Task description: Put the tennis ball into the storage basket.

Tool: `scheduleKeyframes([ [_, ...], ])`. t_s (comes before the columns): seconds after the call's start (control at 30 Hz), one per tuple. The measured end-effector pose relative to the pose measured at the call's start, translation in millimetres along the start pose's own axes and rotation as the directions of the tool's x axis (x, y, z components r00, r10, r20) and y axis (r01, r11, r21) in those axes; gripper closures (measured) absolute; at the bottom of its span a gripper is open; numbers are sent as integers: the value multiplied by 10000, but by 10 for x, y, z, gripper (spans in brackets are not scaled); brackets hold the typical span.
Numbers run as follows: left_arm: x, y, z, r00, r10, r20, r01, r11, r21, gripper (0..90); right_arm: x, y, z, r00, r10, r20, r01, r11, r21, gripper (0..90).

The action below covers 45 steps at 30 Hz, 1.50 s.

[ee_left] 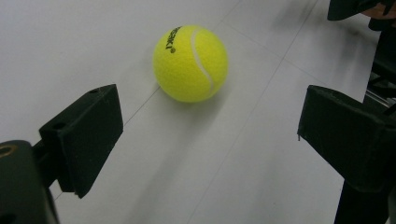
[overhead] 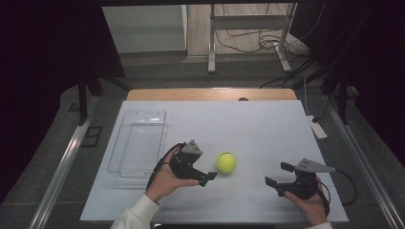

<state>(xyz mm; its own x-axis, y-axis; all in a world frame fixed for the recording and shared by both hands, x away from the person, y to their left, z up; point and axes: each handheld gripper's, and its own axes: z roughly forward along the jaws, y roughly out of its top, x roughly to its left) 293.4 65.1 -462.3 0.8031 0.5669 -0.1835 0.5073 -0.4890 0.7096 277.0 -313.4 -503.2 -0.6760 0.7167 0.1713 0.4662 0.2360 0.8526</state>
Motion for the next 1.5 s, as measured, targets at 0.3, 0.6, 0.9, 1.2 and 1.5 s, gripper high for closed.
scheduleKeyframes([
  [0.3, -9, 100, 98, 9997, 36, 226, -38, 10000, 89, 68, -6, -1, -6, 10000, 4, 33, -4, 10000, 1, 70],
  [0.6, -32, 226, 213, 9993, 197, 328, -209, 9991, 359, 66, -11, -1, -7, 10000, -33, 31, 33, 10000, 15, 69],
  [0.9, -17, 287, 263, 9992, 208, 338, -225, 9986, 488, 65, -12, -2, -5, 10000, -22, 1, 22, 10000, 19, 69],
  [1.2, 11, 322, 321, 9993, 170, 332, -190, 9978, 628, 63, -10, -2, -4, 10000, -15, -1, 15, 10000, 19, 68],
  [1.5, 51, 354, 407, 9994, -9, 358, -20, 9967, 806, 62, -11, -3, 0, 10000, -30, -3, 30, 10000, 50, 68],
])
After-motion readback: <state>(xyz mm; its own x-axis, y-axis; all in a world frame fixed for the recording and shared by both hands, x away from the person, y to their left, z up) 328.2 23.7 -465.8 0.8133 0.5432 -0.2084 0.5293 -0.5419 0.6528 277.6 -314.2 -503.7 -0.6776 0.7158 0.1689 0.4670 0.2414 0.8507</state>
